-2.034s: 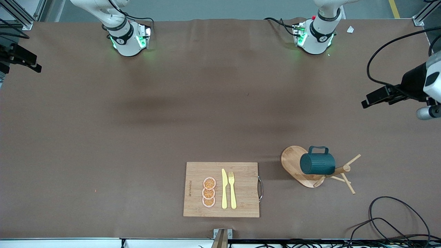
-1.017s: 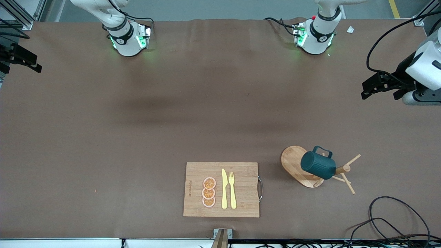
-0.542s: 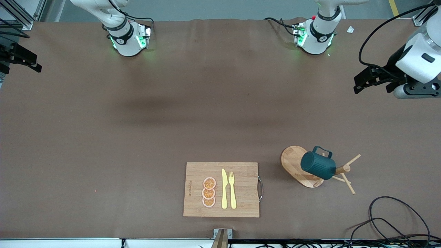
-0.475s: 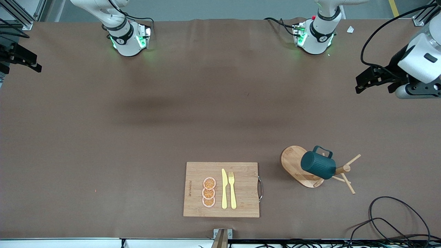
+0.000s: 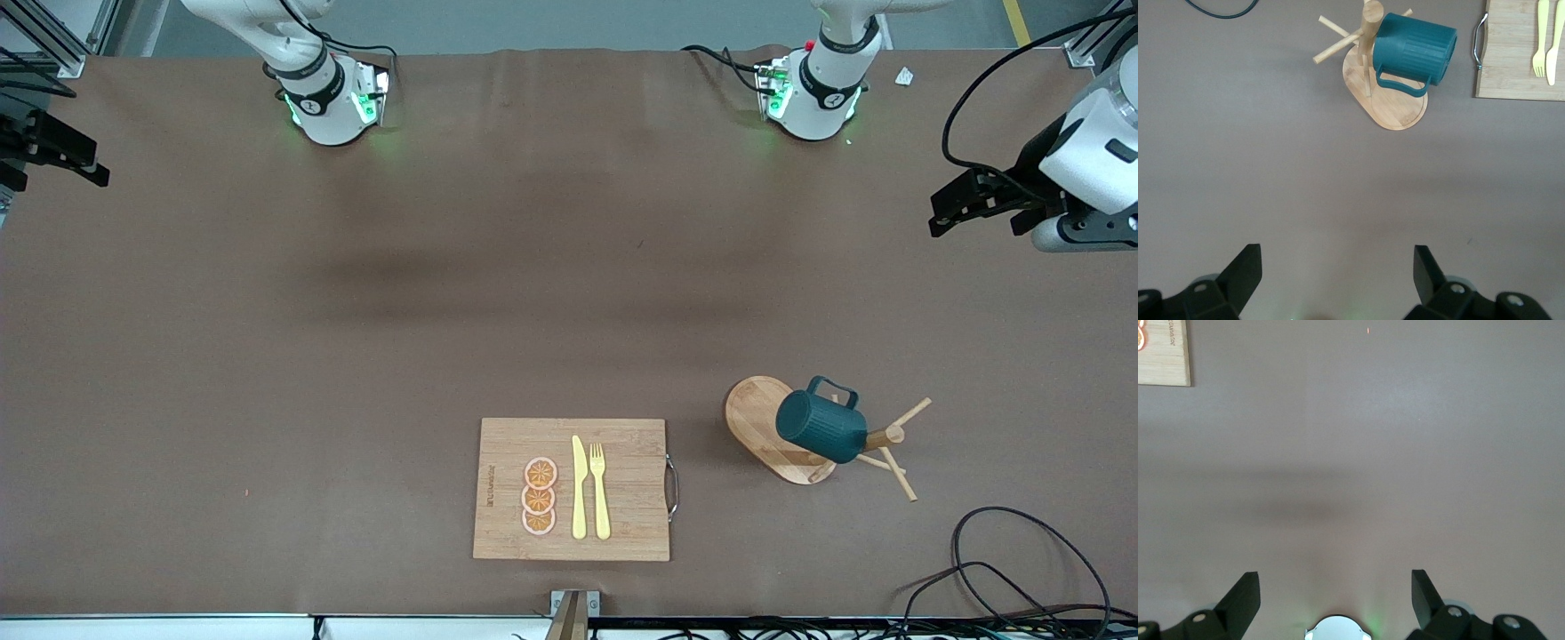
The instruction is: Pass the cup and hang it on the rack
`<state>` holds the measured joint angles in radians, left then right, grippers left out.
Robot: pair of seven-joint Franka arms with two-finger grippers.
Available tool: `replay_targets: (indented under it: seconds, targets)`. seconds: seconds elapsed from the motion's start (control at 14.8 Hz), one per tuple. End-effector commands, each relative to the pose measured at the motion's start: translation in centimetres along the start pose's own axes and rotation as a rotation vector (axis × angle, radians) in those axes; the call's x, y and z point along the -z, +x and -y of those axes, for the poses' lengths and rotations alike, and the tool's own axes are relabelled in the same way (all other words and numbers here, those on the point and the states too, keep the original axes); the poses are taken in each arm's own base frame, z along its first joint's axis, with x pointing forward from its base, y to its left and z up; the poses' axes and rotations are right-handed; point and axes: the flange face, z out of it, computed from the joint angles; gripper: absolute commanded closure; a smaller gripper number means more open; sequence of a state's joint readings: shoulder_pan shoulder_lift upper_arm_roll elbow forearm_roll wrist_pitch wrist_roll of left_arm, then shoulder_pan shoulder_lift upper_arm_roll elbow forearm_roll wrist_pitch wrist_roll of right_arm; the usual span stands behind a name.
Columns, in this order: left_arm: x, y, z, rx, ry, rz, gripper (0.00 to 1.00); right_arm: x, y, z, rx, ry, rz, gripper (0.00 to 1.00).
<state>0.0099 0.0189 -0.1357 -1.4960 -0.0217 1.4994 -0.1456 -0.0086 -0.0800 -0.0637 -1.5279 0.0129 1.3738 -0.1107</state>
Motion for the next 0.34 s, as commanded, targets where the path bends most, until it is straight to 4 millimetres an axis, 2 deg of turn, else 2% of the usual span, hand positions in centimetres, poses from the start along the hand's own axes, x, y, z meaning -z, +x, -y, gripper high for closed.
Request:
replay_targets:
  seconds: [0.0, 0.27]
  targets:
    - [1.02, -0.66, 0.44, -0.012, -0.009, -0.033, 0.00, 0.08, -0.44, -0.15, 0.011, 0.011, 0.000, 0.00]
    - [1.30, -0.52, -0.08, -0.008, -0.005, -0.039, 0.00, 0.04, -0.48, -0.07, 0.001, 0.012, 0.004, 0.00]
